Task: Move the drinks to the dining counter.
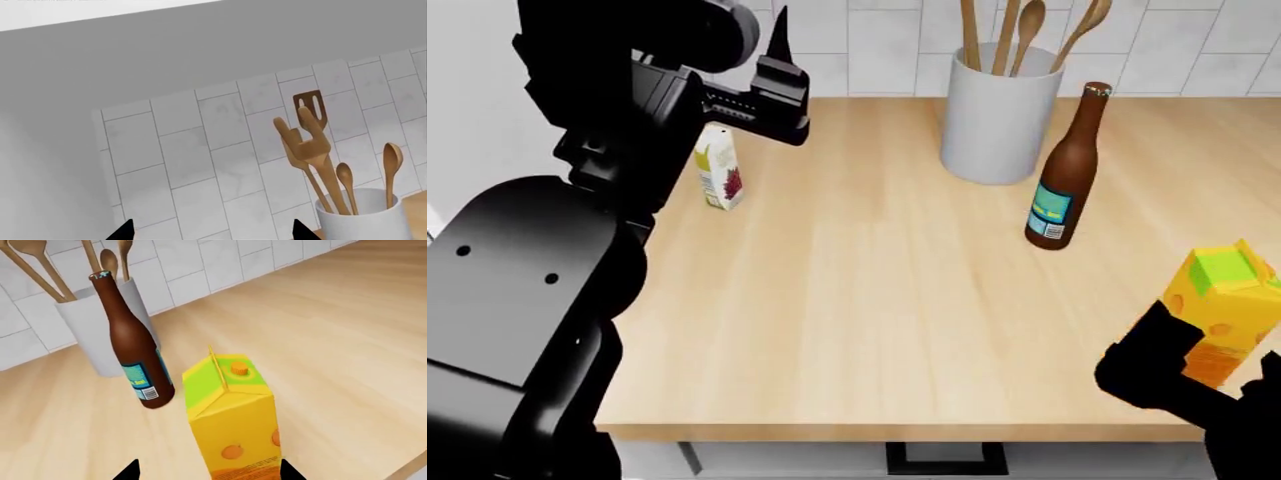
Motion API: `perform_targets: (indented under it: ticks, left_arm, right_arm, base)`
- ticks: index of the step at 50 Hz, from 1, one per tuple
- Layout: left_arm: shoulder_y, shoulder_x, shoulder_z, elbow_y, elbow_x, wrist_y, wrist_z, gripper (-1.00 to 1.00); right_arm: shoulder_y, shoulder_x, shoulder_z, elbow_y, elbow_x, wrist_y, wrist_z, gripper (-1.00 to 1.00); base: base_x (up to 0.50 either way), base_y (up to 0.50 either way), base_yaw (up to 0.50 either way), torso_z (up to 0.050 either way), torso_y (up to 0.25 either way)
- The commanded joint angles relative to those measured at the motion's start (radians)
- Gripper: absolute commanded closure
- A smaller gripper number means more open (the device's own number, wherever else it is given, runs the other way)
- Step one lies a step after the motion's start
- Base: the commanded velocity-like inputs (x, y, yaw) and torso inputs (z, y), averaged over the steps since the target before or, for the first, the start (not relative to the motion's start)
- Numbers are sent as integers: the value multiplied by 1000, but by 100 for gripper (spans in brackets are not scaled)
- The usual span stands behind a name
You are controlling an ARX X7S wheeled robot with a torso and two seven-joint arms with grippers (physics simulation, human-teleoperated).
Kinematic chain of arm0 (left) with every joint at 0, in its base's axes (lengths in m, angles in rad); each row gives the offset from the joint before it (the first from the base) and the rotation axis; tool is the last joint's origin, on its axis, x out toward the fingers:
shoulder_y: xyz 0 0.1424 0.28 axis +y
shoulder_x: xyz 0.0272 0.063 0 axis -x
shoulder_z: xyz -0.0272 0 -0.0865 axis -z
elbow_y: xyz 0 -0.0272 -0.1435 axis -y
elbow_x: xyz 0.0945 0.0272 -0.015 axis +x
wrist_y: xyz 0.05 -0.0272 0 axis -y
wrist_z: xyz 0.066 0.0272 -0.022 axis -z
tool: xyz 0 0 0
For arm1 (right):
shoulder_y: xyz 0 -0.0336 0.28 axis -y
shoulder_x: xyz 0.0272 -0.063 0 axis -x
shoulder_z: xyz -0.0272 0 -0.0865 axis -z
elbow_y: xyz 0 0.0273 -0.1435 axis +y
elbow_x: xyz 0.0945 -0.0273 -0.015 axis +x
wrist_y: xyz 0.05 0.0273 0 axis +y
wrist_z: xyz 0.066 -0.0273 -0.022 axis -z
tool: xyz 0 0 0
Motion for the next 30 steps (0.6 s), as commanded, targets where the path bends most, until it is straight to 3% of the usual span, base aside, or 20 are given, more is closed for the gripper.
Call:
perform_targets:
  ticks: [1, 10, 17, 25, 30]
  left_arm:
    - [5, -4, 6, 10, -5, 2, -7, -100]
    - [6, -9, 11, 6, -7, 6, -12, -100]
    - [7, -11, 15, 6, -9, 6, -17, -100]
    - [10, -13, 23, -8, -10, 20, -19, -100]
    - [8, -12, 28, -12, -11, 23, -21, -100]
  right_arm:
    - [-490, -184, 691, 46, 120, 304, 0, -100]
    - [-766, -184, 1023, 46, 123, 374, 0, -100]
    - [-868, -304, 1224, 32, 143, 533, 0, -100]
    - [-701, -316, 1106, 97, 170, 573, 0, -100]
    - [-541, -295, 953, 168, 193, 547, 0, -100]
  base:
    - [0, 0, 0, 0, 0]
    - [0, 0, 0, 0, 0]
    - [0, 0, 0, 0, 0]
    - [0, 0, 0, 0, 0]
    - [0, 0, 0, 0, 0]
